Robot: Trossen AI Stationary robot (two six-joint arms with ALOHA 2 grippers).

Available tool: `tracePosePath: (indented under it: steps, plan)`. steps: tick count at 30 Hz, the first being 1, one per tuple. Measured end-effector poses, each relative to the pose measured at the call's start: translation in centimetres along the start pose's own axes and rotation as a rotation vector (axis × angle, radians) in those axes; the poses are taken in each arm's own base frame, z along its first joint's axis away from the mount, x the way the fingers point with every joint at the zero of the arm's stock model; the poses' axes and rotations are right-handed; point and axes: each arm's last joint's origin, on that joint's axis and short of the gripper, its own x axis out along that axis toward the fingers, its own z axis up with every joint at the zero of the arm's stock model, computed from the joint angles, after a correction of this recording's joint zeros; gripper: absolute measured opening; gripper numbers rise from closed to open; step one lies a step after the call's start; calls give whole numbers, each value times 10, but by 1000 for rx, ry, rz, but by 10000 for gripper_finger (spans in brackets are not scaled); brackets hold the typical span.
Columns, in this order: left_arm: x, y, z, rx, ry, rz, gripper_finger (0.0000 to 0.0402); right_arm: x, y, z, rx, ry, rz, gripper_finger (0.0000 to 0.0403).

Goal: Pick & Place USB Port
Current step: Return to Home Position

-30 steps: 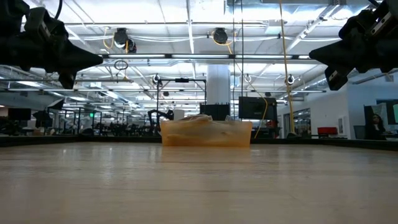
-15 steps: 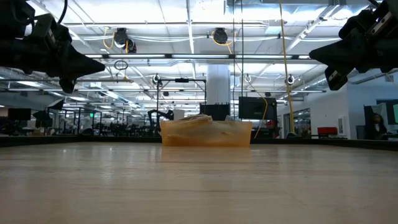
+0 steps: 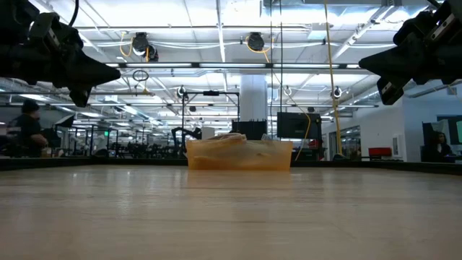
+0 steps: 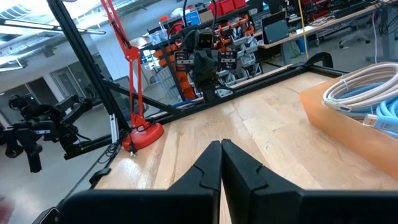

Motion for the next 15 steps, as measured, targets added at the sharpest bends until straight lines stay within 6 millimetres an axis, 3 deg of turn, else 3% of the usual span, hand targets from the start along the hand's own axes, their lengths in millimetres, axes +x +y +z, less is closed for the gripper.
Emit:
tracePosePath:
  steps: [15]
  plan:
    - [0, 0, 1, -2, -7, -2, 21, 0, 0, 0, 0, 0, 0, 0]
